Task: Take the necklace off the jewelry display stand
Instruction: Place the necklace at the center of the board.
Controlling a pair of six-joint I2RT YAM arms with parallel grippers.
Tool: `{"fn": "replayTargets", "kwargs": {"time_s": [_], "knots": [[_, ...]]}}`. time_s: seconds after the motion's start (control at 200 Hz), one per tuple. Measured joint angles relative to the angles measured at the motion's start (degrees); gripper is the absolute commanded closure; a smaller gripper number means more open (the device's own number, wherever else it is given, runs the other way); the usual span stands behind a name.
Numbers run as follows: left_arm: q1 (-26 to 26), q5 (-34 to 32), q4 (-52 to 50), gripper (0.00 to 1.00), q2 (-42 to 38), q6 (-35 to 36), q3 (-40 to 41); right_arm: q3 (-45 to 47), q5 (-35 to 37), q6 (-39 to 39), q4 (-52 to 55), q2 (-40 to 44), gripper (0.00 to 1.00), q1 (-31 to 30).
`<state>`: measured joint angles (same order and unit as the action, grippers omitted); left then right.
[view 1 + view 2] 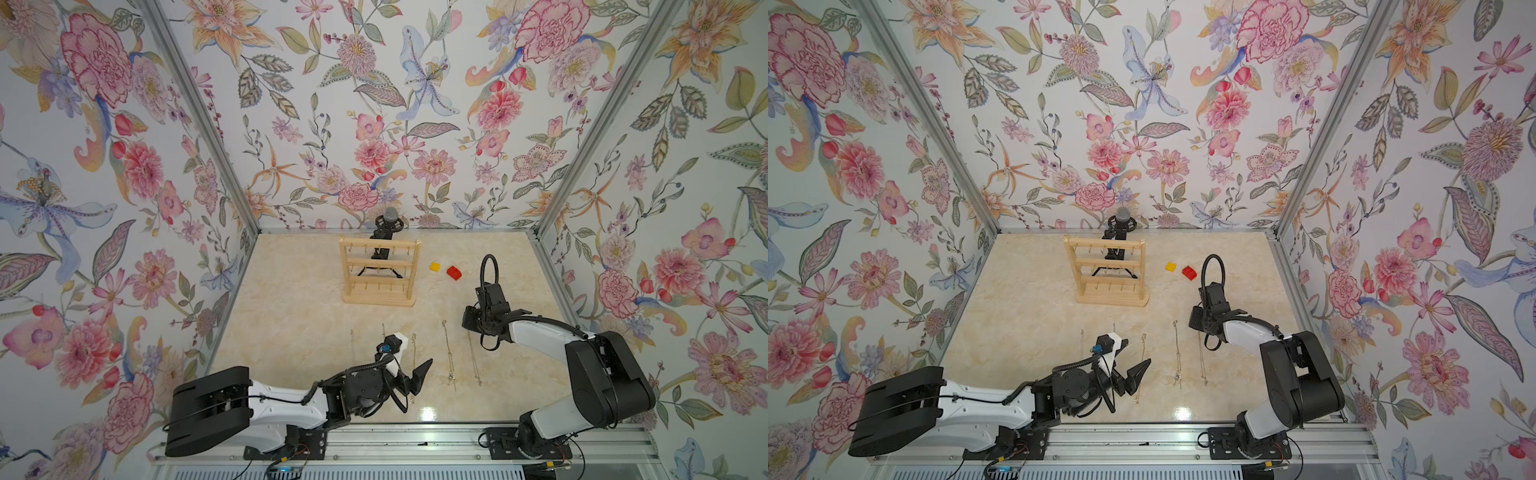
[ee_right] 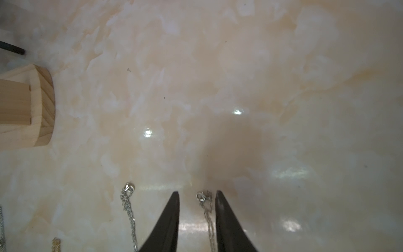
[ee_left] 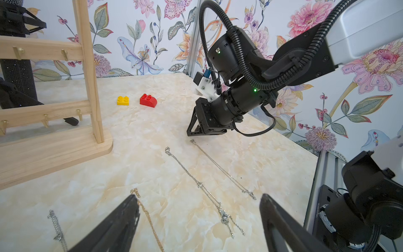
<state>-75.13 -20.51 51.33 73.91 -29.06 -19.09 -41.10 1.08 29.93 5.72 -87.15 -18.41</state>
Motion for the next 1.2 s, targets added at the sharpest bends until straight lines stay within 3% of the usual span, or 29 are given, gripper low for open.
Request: {"fn": "replayTargets", "kwargs": {"time_s": [0.305, 0.611, 0.721, 0.816, 1.196], "knots": [[-0.33, -1.03, -0.02, 0.11, -0.83, 0.20, 0.35, -0.15, 0.04, -0.50, -0.04, 3.58, 0.59, 0.00], [-0.33, -1.14, -4.00, 0.03, -6.36, 0.17, 0.20, 3.85, 5.46, -1.20, -1.09, 18.80, 0.40, 0.07], [-0.33, -1.07, -9.38, 0.01, -9.57, 0.66, -1.70, 6.27, 8.17, -1.22, -1.31, 25.11, 0.24, 0.22], [-0.24, -0.79, -14.21, 0.01, -12.98, 1.27, -4.15, 8.26, 10.40, -1.84, -1.33, 30.40, 0.00, 0.90], [7.28, 0.61, -33.81, 0.01, -29.35, 3.23, -11.43, 15.34, 14.86, -3.78, -1.31, 47.69, 0.00, 6.45]]}}
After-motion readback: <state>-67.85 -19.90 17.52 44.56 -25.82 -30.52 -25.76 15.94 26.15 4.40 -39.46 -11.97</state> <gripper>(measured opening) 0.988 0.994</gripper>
